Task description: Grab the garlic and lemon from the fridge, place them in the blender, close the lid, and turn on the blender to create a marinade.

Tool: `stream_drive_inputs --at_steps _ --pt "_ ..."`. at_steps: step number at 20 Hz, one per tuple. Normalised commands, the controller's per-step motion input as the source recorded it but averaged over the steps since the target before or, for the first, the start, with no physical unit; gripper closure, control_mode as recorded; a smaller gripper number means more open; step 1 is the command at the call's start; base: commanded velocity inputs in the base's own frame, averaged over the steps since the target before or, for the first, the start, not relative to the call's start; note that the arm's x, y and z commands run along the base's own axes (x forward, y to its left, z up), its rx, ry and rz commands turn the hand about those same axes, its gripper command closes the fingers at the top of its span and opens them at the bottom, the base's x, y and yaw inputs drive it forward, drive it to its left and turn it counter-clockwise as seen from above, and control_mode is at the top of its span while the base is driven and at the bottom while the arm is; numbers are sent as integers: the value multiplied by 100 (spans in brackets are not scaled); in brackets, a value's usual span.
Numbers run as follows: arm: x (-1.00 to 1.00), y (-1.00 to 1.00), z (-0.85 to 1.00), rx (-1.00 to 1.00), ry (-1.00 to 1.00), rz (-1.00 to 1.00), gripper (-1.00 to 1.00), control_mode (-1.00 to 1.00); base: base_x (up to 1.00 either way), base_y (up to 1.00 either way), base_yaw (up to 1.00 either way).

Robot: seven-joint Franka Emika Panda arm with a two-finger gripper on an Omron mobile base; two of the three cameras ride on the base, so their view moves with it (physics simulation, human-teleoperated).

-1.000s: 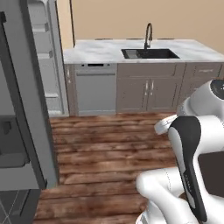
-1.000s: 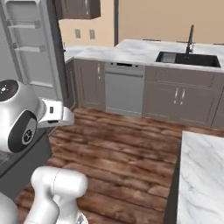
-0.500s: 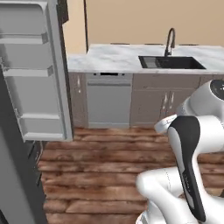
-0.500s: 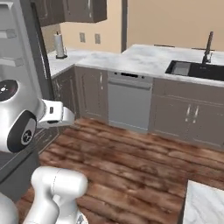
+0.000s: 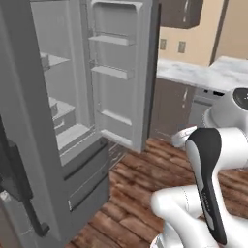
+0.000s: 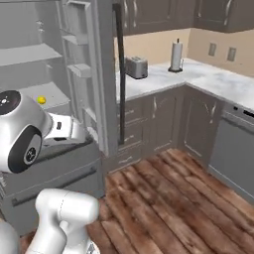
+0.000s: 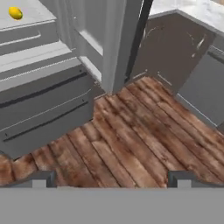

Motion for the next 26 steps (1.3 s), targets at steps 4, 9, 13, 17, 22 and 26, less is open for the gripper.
stream_drive_inputs --at_steps 4,9,13,17,22,26 --pt "0 0 0 0 0 0 -100 100 49 -14 94" --pt "0 0 0 0 0 0 -100 100 54 -26 89" --pt "0 0 0 0 0 0 -100 100 93 -52 55" --pt "0 0 0 0 0 0 -100 100 93 -37 25" --pt "0 0 0 0 0 0 -100 100 91 -19 15" --pt "0 0 0 0 0 0 -100 100 73 2 0"
